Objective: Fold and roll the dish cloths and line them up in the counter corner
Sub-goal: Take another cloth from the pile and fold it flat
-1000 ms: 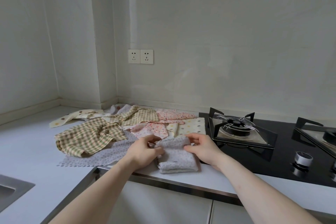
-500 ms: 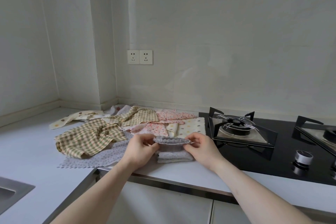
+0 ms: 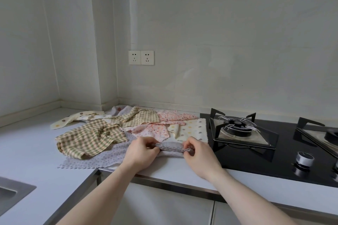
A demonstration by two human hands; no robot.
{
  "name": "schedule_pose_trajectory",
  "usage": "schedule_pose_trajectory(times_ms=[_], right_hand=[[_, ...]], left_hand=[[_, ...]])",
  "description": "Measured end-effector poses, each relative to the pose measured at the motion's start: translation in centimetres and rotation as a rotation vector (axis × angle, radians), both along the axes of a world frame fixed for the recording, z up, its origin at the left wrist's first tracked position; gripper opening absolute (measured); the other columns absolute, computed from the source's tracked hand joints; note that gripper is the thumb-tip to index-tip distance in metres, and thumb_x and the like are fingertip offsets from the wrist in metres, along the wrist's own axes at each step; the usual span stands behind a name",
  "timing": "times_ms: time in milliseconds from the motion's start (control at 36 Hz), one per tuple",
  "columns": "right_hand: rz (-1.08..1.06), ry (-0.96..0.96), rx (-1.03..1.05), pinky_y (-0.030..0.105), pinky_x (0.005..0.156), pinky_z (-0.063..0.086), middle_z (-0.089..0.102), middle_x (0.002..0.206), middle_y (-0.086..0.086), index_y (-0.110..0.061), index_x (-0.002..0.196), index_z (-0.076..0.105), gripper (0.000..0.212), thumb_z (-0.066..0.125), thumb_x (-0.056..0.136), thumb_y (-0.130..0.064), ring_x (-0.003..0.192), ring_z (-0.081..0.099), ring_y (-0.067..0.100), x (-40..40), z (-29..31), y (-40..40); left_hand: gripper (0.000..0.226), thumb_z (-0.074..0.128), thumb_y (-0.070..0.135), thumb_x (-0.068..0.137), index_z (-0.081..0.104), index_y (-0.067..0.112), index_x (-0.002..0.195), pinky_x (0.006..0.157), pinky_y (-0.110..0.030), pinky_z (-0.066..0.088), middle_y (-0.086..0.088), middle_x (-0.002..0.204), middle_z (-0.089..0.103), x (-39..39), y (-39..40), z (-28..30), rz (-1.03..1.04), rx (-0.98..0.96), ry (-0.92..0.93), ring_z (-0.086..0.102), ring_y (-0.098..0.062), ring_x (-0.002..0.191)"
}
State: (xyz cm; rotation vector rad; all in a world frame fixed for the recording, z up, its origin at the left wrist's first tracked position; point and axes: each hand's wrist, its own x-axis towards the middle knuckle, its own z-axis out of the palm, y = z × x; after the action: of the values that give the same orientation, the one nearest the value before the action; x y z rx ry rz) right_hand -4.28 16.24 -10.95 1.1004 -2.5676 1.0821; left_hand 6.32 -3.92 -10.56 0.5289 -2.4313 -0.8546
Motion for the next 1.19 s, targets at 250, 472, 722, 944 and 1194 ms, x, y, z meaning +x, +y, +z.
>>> schedule_pose_trajectory(times_ms=[250,472,722,944,1194], right_hand=[[-0.057,0.001,0.093,0.036,0.075,0.054,0.069,0.098,-0.014,-0.035,0.078,0.049,0.01,0.057,0.083,-0.032,0.088,0.062,0.01,0.19,0.38,-0.05],[-0.076,0.027,0.11,0.036,0.078,0.054,0.068,0.099,-0.015,-0.031,0.076,0.051,0.013,0.056,0.082,-0.041,0.089,0.062,0.01,0.21,0.33,-0.29],[-0.082,0.057,0.033,0.035,0.071,0.052,0.065,0.084,-0.01,-0.023,0.069,0.055,0.036,0.063,0.088,-0.053,0.077,0.059,0.008,-0.27,-0.19,-0.54],[-0.086,0.138,0.072,0.034,0.089,0.041,0.058,0.092,-0.014,-0.029,0.066,0.053,0.032,0.066,0.087,-0.05,0.097,0.052,0.009,-0.28,0.01,-0.3],[-0.103,0.108,0.119,0.034,0.095,0.037,0.062,0.089,-0.014,-0.028,0.077,0.057,0.029,0.061,0.089,-0.054,0.094,0.053,0.011,0.13,0.29,-0.21]], left_hand=[[0.007,0.059,0.033,0.084,0.064,0.029,0.086,0.074,-0.03,0.049,0.014,0.094,0.065,-0.37,0.36,-0.26,-0.037,-0.197,-0.05,0.06,-0.01,0.088],[0.015,0.051,0.042,0.083,0.06,0.029,0.086,0.079,-0.034,0.042,0.012,0.095,0.055,-0.44,0.26,-0.5,-0.059,-0.215,-0.081,0.053,-0.016,0.092],[0.043,0.054,0.061,0.088,0.058,0.026,0.064,0.072,-0.034,0.042,0.01,0.081,0.059,-0.37,0.35,-0.24,0.064,-0.158,-0.014,0.056,-0.011,0.075],[0.021,0.059,0.054,0.083,0.06,0.033,0.083,0.1,-0.04,0.036,0.008,0.112,0.052,-0.67,0.1,-0.82,0.12,-0.335,-0.048,0.045,-0.017,0.116],[0.034,0.05,0.04,0.089,0.05,0.037,0.122,0.101,-0.039,0.03,0.01,0.133,0.051,-0.61,0.14,-0.81,0.008,-0.329,-0.074,0.04,-0.019,0.127]])
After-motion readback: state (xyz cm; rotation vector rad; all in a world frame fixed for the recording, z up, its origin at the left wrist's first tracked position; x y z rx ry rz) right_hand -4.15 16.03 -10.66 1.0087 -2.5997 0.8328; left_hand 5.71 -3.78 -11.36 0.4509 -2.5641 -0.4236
